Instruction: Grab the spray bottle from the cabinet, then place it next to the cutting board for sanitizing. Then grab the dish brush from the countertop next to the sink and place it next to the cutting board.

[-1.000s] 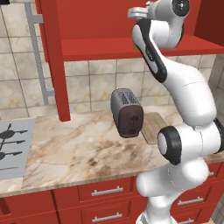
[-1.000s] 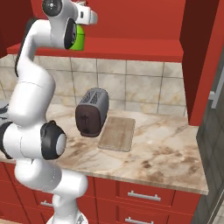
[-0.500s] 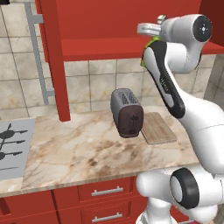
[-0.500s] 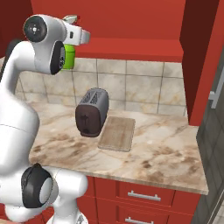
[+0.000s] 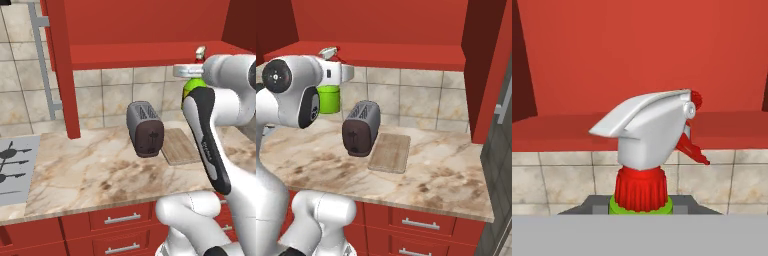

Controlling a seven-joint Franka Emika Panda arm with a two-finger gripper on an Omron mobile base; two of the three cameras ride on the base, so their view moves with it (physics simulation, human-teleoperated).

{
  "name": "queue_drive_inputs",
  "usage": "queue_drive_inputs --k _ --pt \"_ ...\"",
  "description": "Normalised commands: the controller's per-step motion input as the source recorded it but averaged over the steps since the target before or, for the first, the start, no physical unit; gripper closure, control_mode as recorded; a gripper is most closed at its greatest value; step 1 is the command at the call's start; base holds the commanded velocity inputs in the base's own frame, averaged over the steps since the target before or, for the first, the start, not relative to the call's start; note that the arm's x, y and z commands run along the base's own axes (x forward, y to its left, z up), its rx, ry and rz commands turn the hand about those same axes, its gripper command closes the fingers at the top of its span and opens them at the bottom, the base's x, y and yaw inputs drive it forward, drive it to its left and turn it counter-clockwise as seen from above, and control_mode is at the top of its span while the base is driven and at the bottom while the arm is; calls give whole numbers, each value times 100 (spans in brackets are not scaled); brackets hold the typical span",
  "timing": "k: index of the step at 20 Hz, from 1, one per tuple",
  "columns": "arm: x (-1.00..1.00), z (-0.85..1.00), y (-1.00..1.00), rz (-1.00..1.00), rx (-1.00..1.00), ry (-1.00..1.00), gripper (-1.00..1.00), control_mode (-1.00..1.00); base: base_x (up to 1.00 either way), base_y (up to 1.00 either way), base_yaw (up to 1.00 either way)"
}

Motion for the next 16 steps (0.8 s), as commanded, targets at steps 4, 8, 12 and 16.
queue_drive_inputs --k 4,8,12,16 --pt "-68 -100 -53 1 -18 0 100 -100 0 0 0" --pt "-8 -100 -60 3 -12 -4 100 -100 0 0 0" --pt "12 -94 -56 1 0 -2 100 -100 0 0 0" --pt "54 -64 -60 5 0 -3 100 -100 0 0 0"
